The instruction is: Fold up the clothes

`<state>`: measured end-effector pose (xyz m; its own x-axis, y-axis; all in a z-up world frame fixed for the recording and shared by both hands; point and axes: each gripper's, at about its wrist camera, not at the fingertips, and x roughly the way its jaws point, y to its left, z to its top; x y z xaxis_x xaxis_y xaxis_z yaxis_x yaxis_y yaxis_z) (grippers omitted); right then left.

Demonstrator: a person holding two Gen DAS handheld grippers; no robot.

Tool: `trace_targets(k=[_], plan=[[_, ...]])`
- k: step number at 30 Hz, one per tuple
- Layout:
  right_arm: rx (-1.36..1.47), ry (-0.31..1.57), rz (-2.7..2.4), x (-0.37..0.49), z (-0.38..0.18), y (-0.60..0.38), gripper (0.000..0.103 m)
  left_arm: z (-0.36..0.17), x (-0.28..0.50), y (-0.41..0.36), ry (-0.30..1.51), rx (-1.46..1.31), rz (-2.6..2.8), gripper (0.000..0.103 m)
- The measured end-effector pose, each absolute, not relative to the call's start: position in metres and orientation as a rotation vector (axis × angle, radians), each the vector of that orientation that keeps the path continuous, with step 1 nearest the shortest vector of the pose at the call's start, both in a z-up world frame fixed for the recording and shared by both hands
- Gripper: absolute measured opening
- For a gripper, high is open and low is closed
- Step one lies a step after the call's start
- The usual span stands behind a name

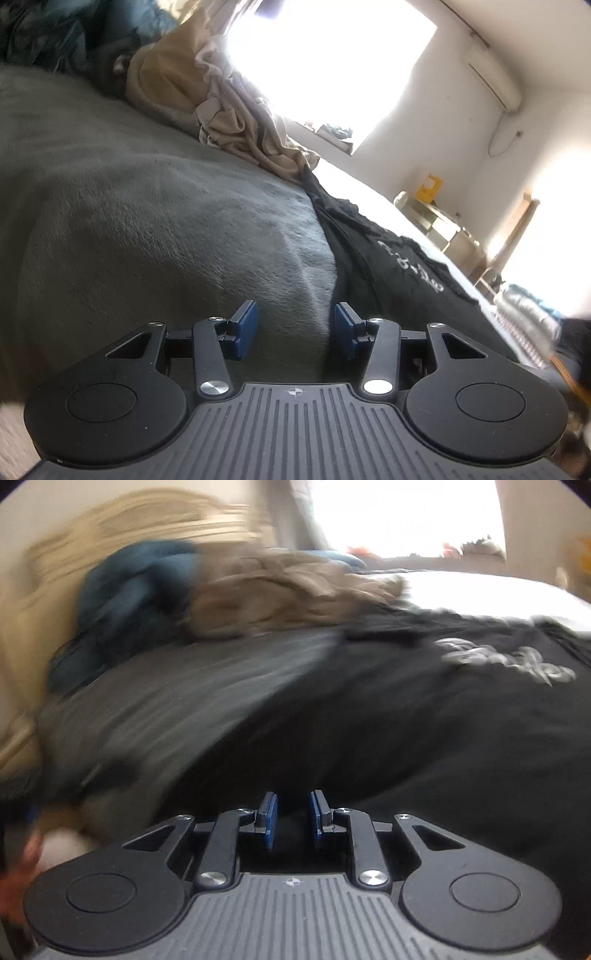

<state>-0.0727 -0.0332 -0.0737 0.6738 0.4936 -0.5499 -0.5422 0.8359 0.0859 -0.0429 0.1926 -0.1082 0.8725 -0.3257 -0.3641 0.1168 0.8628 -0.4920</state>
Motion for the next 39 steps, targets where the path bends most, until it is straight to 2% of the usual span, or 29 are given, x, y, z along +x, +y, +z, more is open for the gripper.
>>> trace_targets(k=[4,7,11,12,15,20,24,26,30,36,39], plan=[[-0.037,0.621,0.719,-0.066,-0.057,-0.027,0.016,-0.113,-0.041,0.206,0.466,-0.500,-0.247,0.046],[-0.134,0.526,0.534,-0.024,-0.041,-0.026,0.019,-0.115,-0.041,0.215,0.468,-0.539,-0.258,0.046],[-0.117,0.649,0.460,0.032,-0.062,0.012,0.019,-0.116,-0.042,0.223,0.468,-0.566,-0.246,0.046],[-0.172,0.615,0.465,0.020,-0.066,0.024,0.018,-0.115,-0.042,0.225,0.470,-0.575,-0.239,0.046],[-0.276,0.561,0.619,-0.018,-0.069,0.058,0.004,-0.116,-0.043,0.235,0.474,-0.593,-0.203,0.046],[-0.144,0.550,0.611,0.011,-0.037,0.031,0.003,-0.117,-0.044,0.250,0.480,-0.621,-0.180,0.046],[-0.039,0.642,0.476,0.051,-0.047,0.002,0.003,-0.112,-0.052,0.252,0.472,-0.615,-0.174,0.046],[-0.040,0.679,0.568,0.017,-0.061,0.012,0.004,-0.109,-0.056,0.252,0.467,-0.610,-0.175,0.046],[-0.215,0.589,0.739,-0.079,-0.067,0.045,0.004,-0.106,-0.060,0.250,0.471,-0.608,-0.161,0.046],[-0.208,0.484,0.644,-0.070,-0.044,0.010,0.004,-0.098,-0.069,0.237,0.477,-0.606,-0.182,0.046],[-0.232,0.550,0.664,-0.070,-0.068,0.011,0.004,-0.095,-0.074,0.227,0.489,-0.600,-0.193,0.046]])
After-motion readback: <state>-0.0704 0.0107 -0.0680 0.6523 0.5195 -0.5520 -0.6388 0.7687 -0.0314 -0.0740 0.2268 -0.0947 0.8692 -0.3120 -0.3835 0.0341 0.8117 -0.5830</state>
